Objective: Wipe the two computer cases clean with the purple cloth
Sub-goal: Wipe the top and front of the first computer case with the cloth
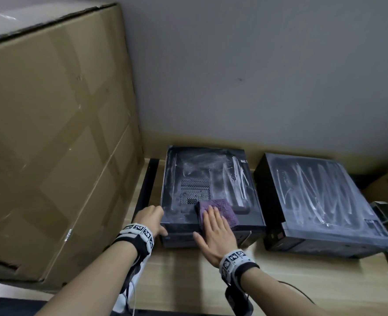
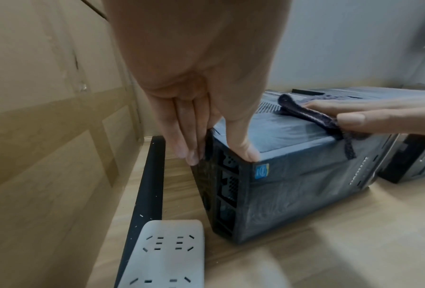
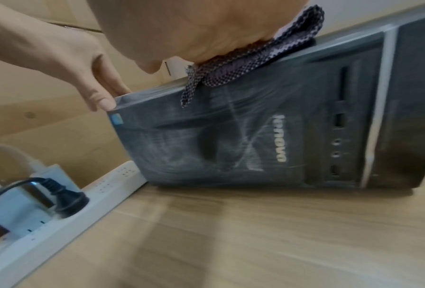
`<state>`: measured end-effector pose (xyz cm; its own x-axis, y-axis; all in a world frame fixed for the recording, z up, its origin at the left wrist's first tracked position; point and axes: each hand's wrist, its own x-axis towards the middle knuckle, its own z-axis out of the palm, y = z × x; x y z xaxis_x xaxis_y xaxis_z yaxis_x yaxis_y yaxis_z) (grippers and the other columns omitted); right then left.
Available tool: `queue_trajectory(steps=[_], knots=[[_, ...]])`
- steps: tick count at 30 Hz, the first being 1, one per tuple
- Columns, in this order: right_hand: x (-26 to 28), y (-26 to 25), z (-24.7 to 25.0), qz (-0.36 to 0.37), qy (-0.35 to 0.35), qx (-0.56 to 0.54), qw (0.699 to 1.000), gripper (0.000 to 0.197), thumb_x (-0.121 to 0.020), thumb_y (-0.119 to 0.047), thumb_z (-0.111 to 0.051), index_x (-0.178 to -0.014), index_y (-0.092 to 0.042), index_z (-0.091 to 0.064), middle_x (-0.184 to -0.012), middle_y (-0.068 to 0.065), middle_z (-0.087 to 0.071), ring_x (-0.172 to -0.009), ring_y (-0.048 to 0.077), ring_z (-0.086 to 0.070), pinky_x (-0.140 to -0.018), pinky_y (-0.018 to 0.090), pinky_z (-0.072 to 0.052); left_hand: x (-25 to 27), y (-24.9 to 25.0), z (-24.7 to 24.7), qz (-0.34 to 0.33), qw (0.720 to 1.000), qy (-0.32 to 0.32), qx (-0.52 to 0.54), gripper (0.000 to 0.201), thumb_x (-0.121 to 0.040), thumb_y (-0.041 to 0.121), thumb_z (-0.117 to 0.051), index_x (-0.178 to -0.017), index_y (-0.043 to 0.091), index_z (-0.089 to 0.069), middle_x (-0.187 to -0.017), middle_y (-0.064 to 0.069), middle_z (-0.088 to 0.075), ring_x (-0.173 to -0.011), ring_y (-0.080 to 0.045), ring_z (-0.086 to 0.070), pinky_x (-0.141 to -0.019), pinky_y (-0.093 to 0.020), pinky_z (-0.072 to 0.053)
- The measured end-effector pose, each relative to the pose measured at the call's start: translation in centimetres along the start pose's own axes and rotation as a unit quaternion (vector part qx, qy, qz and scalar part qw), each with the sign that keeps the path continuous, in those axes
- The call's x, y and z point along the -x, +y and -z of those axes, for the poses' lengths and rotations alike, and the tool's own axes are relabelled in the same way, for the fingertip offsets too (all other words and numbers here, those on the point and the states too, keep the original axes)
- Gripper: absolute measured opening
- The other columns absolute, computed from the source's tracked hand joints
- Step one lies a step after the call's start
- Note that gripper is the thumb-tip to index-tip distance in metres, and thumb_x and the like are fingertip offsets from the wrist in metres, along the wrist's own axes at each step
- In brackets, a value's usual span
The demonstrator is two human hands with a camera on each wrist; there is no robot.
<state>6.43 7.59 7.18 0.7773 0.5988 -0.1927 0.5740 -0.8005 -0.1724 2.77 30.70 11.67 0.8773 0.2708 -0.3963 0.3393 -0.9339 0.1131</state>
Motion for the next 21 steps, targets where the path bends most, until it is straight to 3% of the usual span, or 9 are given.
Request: queue_trajectory(steps=[3,5,7,9,12,16,19,21], knots=[[-1.0,-2.8,-0.2,0.03,-0.01,0.0,1.0,0.085,-0.092,-0.069,-0.003,-0.158,-0.015,0.001,-0.165,0.005,0.011,-0.151,0.02,0.015,-0.122,0.037,0.007,0.0,0.3,0.0,0.0,1.0,0.009,-0.025,0.052,-0.074,0.044,-0.079,-0.11,0.014,-0.058,-0.107,-0.004,-0.063,-0.099,-0.024,-0.063,-0.07,-0.03,-0.04],[-1.5,-3.5,0.3,0.043,-0.013,-0.008,0.999,0.08,-0.095,-0.066,-0.008,-0.158,-0.018,-0.004,-0.165,0.002,0.005,-0.152,0.021,0.005,-0.121,0.039,0.0,0.1,0.5,0.1,0.002,0.999,0.007,-0.036,0.051,-0.075,0.042,-0.079,-0.111,0.013,-0.057,-0.11,-0.005,-0.063,-0.102,-0.025,-0.063,-0.073,-0.03,-0.041],[-1.7,-2.6,1.0,0.054,-0.003,-0.013,0.998,0.073,-0.096,-0.064,-0.009,-0.158,-0.024,-0.008,-0.166,-0.004,-0.001,-0.152,0.019,-0.003,-0.121,0.039,-0.008,0.1,0.7,0.3,0.0,0.999,0.001,-0.044,0.049,-0.076,0.039,-0.079,-0.111,0.012,-0.056,-0.111,-0.006,-0.063,-0.102,-0.026,-0.063,-0.074,-0.032,-0.042],[-1.1,-0.3,1.0,0.054,0.006,-0.013,0.998,0.069,-0.098,-0.064,-0.007,-0.158,-0.029,-0.007,-0.165,-0.009,0.0,-0.152,0.015,-0.002,-0.122,0.037,-0.009,0.1,1.0,0.5,-0.002,0.999,-0.008,-0.051,0.047,-0.078,0.035,-0.078,-0.112,0.011,-0.056,-0.11,-0.006,-0.063,-0.102,-0.026,-0.063,-0.076,-0.033,-0.045],[0.7,4.3,0.1,0.01,0.027,-0.011,1.0,0.072,-0.093,-0.064,0.003,-0.157,-0.033,-0.002,-0.163,-0.01,0.009,-0.151,0.011,0.011,-0.124,0.038,-0.005,0.2,1.3,0.4,-0.004,0.998,-0.015,-0.057,0.041,-0.08,0.03,-0.077,-0.11,0.01,-0.056,-0.107,-0.005,-0.065,-0.098,-0.025,-0.064,-0.076,-0.034,-0.047],[3.0,9.4,-0.4,-0.072,0.053,-0.031,0.996,0.075,-0.088,-0.066,0.013,-0.155,-0.034,0.004,-0.162,-0.01,0.013,-0.149,0.01,0.018,-0.122,0.032,0.005,0.5,1.3,0.0,0.003,0.999,-0.006,-0.048,0.047,-0.08,0.034,-0.077,-0.115,0.011,-0.056,-0.109,-0.006,-0.064,-0.101,-0.025,-0.063,-0.078,-0.035,-0.048],[2.9,10.1,-1.0,-0.112,0.071,-0.054,0.99,0.081,-0.086,-0.068,0.02,-0.155,-0.029,0.002,-0.164,-0.005,0.009,-0.15,0.012,0.015,-0.123,0.033,0.004,0.6,1.3,0.0,0.004,0.999,0.001,-0.038,0.047,-0.079,0.035,-0.078,-0.113,0.01,-0.056,-0.106,-0.006,-0.065,-0.099,-0.026,-0.064,-0.076,-0.034,-0.048],[2.0,9.0,-1.4,-0.144,0.087,-0.071,0.983,0.083,-0.088,-0.068,0.016,-0.156,-0.024,-0.002,-0.165,-0.001,0.005,-0.151,0.016,0.011,-0.123,0.036,0.003,0.7,1.1,0.0,0.008,1.0,0.0,-0.022,0.045,-0.079,0.034,-0.078,-0.111,0.011,-0.057,-0.103,-0.005,-0.065,-0.097,-0.026,-0.064,-0.074,-0.034,-0.048]])
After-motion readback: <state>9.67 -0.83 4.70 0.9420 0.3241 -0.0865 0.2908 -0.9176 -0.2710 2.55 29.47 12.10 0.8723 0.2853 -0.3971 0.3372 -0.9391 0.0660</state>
